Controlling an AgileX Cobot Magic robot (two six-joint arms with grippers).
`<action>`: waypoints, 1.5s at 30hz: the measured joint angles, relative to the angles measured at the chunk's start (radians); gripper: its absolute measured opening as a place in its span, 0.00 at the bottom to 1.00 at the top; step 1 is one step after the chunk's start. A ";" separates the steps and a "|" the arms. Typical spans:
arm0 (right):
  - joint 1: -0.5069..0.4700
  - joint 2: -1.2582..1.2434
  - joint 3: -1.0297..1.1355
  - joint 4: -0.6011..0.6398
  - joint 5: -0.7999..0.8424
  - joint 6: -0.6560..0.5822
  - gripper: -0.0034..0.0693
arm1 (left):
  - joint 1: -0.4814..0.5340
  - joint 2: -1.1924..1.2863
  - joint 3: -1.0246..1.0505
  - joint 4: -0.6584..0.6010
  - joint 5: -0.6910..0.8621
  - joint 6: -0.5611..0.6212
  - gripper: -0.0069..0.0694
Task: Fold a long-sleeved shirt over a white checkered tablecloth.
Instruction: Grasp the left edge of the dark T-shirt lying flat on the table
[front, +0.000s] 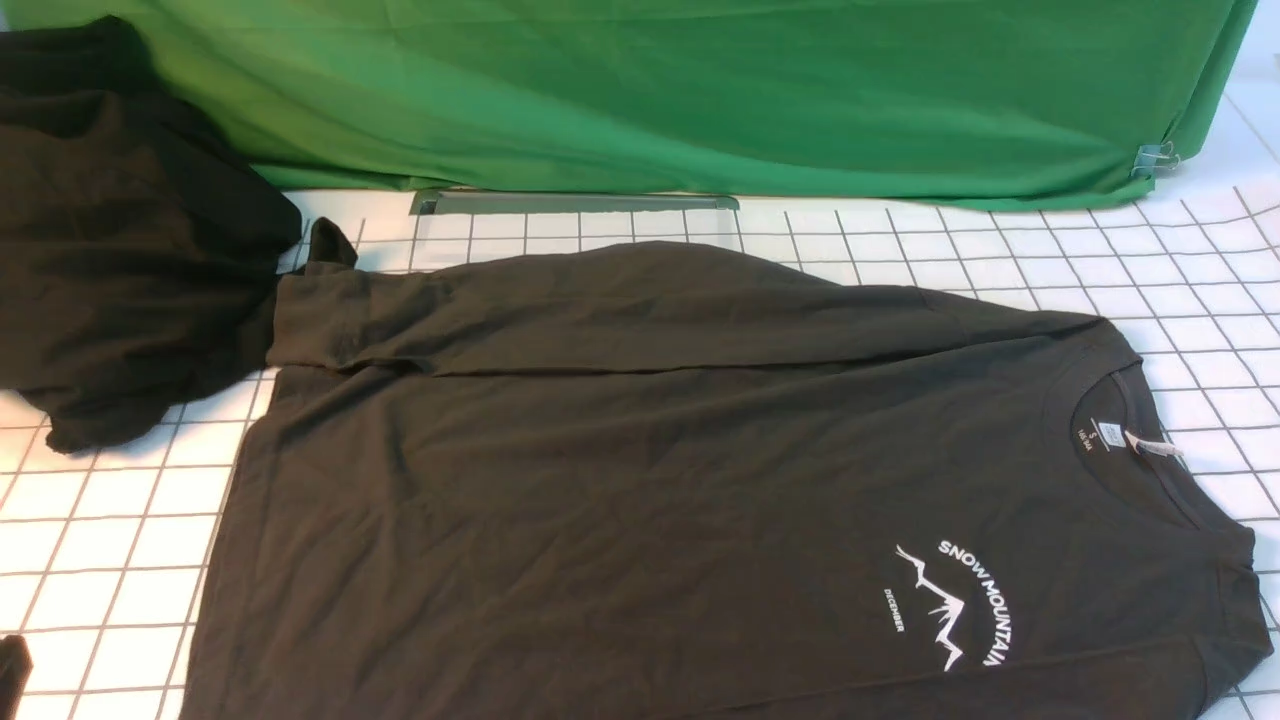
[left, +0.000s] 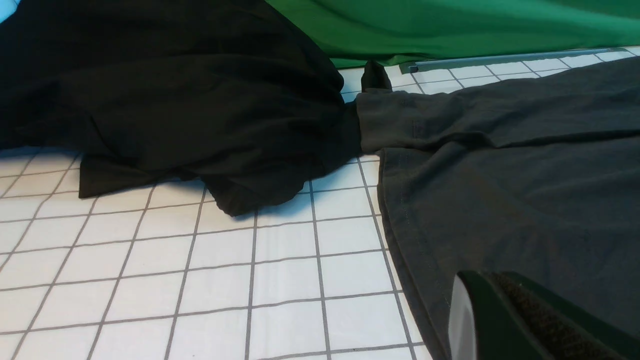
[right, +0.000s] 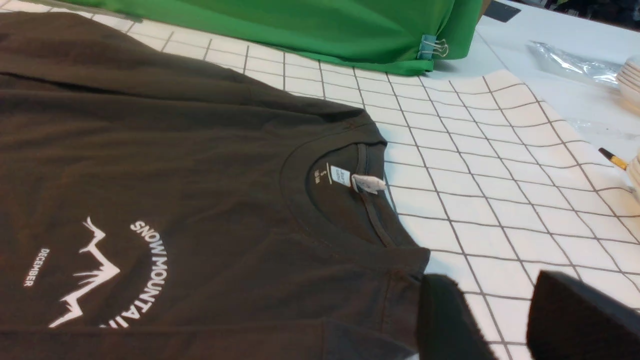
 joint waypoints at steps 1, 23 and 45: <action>0.000 0.000 0.000 0.000 0.000 0.000 0.38 | 0.000 0.000 0.000 0.000 0.000 0.001 0.12; 0.000 0.000 0.000 0.000 0.000 0.000 0.38 | 0.000 0.000 0.000 0.009 -0.002 0.000 0.12; 0.000 0.000 0.000 0.033 -0.040 0.024 0.38 | 0.000 -0.001 -0.021 -0.455 -0.698 -0.474 0.12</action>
